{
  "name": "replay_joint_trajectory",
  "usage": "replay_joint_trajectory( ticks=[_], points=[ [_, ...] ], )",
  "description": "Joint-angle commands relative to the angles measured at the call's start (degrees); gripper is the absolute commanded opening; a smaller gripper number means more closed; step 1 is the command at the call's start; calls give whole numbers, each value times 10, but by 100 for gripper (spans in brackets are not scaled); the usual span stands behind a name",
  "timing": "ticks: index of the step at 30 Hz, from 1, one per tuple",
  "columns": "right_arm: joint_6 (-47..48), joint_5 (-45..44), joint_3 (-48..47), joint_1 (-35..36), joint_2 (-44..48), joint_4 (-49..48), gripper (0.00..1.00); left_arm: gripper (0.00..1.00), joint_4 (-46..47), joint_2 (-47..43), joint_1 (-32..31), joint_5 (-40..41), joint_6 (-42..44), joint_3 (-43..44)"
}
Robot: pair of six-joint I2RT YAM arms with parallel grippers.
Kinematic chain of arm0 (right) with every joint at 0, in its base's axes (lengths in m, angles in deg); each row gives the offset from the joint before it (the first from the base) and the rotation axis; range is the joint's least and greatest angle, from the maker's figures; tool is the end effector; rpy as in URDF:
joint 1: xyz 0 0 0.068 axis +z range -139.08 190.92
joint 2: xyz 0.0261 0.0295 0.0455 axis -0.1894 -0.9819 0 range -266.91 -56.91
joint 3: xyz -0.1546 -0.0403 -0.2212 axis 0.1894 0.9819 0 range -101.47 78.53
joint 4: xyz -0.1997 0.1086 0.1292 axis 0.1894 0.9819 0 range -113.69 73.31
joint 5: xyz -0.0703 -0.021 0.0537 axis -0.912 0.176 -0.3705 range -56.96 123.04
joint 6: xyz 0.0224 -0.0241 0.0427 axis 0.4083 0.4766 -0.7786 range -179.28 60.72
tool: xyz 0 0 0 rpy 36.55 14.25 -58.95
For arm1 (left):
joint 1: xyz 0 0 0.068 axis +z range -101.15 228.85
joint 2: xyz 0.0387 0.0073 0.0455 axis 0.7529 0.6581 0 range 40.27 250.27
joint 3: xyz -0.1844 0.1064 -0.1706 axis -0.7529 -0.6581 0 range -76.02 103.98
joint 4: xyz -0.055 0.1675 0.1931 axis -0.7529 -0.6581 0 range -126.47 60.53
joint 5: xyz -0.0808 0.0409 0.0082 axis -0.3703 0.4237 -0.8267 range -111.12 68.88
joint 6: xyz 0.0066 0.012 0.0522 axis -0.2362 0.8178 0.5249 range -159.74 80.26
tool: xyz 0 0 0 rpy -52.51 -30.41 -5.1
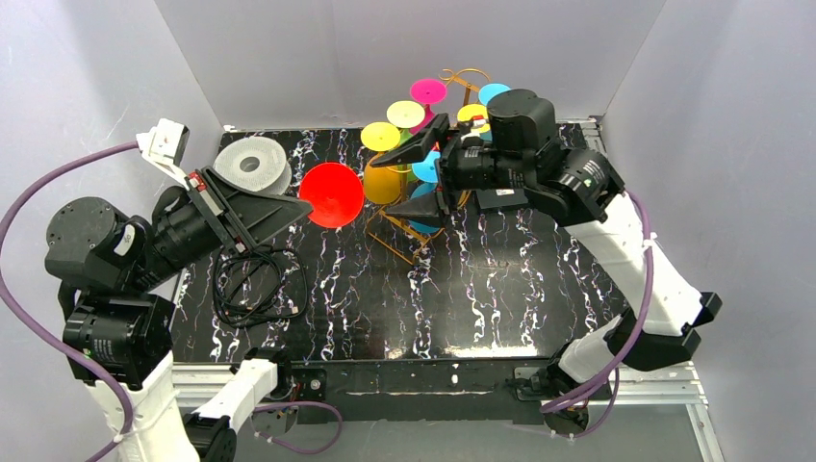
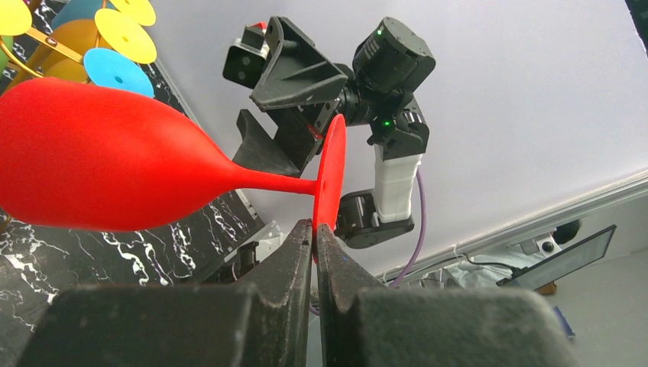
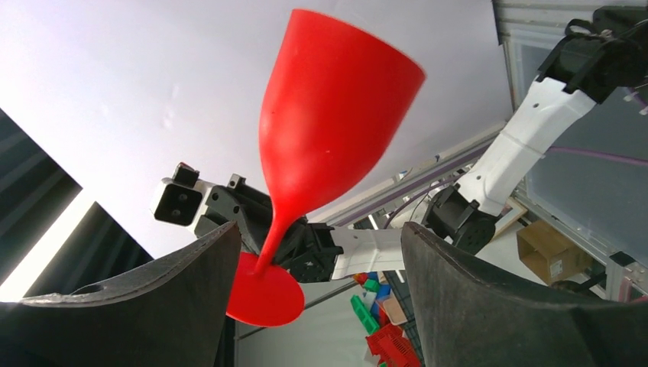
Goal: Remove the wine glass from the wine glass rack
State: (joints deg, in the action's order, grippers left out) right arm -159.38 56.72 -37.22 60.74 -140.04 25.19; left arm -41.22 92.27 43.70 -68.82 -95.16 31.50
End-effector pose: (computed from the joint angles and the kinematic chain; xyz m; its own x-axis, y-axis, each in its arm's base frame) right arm 0.1600 0.2115 0.5284 -0.9021 0.3292 0.2790 0.3441 0.1586 0.9254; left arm 0.0151 -0.0278 0.6253 -0.0967 -0.5478 -0.8310 0.9035 0.3020 -0.3042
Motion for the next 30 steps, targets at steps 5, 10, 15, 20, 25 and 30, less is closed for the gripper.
replay_joint_trajectory(
  ticks=[5,10,15,20,25,30],
  points=[
    [-32,-23,-63,50,-40,-49,79,0,75,-12,1,-42,0,-25],
    [-34,-17,-67,66,-53,-59,72,0,98,-15,1,-44,-7,-45],
    [-36,-24,-72,84,-62,-69,65,0,111,-11,1,-49,-10,-52],
    [-36,-28,-94,93,-80,-71,65,0,114,-12,1,-55,-15,-60],
    [-37,-27,-100,96,-89,-79,57,0,114,-16,1,-55,-17,-67],
    [-38,-23,-102,104,-98,-88,49,0,130,-19,1,-56,-17,-73]
  ],
)
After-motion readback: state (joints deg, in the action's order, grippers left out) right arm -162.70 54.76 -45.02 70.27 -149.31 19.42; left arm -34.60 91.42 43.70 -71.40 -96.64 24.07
